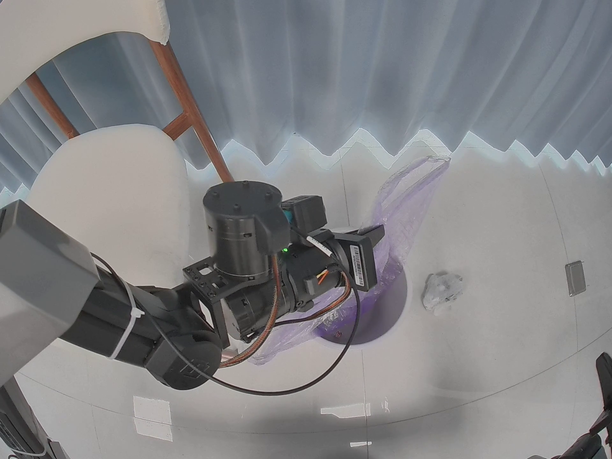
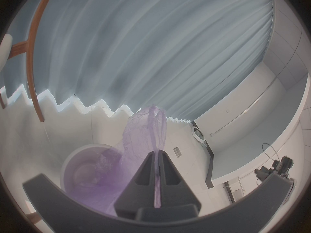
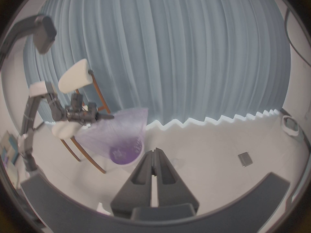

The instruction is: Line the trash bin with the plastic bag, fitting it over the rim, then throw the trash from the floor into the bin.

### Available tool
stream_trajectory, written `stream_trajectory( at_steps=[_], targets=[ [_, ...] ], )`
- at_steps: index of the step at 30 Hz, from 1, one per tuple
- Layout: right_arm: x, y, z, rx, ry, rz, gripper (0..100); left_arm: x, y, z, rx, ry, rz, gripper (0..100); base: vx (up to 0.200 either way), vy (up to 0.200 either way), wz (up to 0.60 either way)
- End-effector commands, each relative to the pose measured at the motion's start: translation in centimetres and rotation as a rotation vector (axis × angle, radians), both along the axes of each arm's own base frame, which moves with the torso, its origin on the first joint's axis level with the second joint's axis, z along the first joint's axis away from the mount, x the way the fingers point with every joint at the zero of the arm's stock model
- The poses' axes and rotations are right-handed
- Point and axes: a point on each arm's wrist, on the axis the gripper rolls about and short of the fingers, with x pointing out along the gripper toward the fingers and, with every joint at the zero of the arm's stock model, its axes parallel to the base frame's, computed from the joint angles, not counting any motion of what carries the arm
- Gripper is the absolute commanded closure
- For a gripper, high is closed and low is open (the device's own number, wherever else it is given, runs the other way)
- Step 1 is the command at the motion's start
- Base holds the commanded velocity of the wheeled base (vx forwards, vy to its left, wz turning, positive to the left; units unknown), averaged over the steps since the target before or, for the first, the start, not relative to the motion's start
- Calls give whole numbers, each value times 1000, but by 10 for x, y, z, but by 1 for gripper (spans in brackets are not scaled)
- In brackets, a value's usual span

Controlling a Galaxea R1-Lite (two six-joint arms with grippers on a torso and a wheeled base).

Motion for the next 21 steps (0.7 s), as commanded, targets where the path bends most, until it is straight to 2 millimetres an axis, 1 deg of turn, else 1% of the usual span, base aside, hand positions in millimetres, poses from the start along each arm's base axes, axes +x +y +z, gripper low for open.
stream_trajectory(
  at_steps=[1, 4, 5, 7, 8, 10, 12, 14, 18, 19, 20, 21],
  targets=[
    [42, 5, 81, 264, 156, 196, 100, 10, -12, -1, 22, -11, 17, 100, 0, 0, 0],
    [63, 8, 94, 298, 227, 250, 100, 17, -8, -1, 230, -51, 10, 100, 0, 0, 0],
    [69, 9, 101, 299, 239, 272, 100, 20, -5, 3, 289, -78, 7, 100, 0, 0, 0],
    [81, 12, 114, 300, 248, 320, 100, 22, -2, 9, 369, -128, -14, 100, 0, 0, 0],
    [84, 12, 118, 301, 254, 337, 100, 23, -2, 10, 386, -144, -23, 100, 0, 0, 0],
    [98, 15, 126, 301, 294, 405, 100, 23, -3, 10, 458, -186, -43, 100, 0, 0, 0],
    [113, 18, 129, 307, 334, 440, 100, 22, -2, 5, 521, -200, -59, 100, 0, 0, 0],
    [125, 19, 130, 321, 374, 447, 100, 22, -2, 0, 549, -208, -67, 100, 0, 0, 0],
    [150, 22, 120, 383, 482, 424, 100, 24, -4, -14, 556, -195, -68, 100, 0, 0, 0],
    [152, 22, 120, 389, 489, 421, 100, 24, -5, -14, 554, -198, -69, 100, 0, 0, 0],
    [162, 24, 117, 408, 525, 419, 100, 24, -10, -19, 542, -210, -74, 100, 0, 0, 0],
    [168, 25, 115, 419, 548, 415, 100, 24, -12, -22, 538, -214, -70, 100, 0, 0, 0]
  ],
)
